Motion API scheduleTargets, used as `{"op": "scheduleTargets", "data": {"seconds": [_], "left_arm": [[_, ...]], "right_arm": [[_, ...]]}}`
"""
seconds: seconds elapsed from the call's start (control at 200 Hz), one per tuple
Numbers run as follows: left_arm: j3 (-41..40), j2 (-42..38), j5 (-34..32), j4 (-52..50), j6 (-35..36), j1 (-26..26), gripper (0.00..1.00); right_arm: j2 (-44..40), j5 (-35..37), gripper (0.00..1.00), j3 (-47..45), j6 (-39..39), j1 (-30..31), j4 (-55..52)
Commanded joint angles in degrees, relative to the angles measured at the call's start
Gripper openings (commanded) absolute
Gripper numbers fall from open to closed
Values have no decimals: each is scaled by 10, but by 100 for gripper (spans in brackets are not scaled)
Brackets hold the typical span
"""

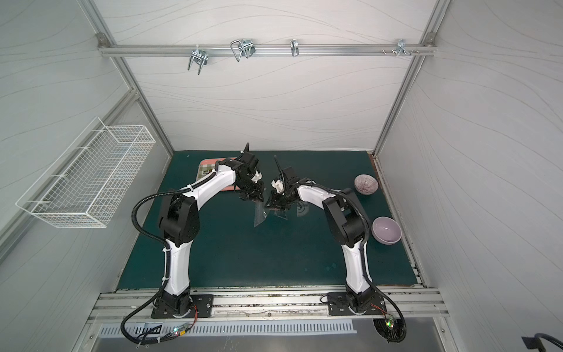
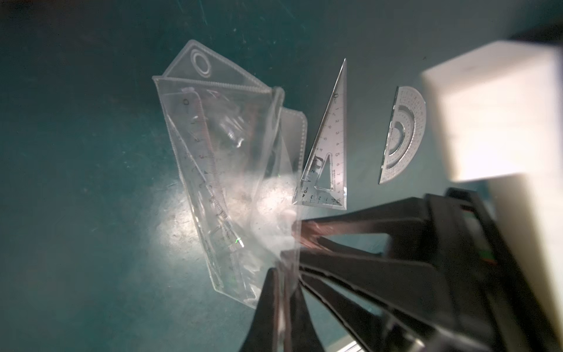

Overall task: Open the ruler set and take out the ruler
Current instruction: Take out the ruler from the ruler set bag.

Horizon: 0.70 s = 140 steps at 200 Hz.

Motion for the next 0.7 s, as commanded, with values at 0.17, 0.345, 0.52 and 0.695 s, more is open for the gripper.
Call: {"op": "scheduleTargets", "data": {"seconds": [0.17, 0.345, 0.52, 0.695], "left_arm": [[0, 7, 6, 16, -9, 0, 0], [-1, 7, 8, 18, -9, -2, 0], [0, 7, 10, 19, -8, -3, 0], [1, 8, 12, 18, -8, -4, 0]], "right_arm": [[40, -22, 25, 28, 26, 13, 38], [54, -24, 23, 37, 32, 16, 46], [67, -28, 20, 45, 36, 17, 50], [77, -32, 18, 51, 37, 17, 54]]}}
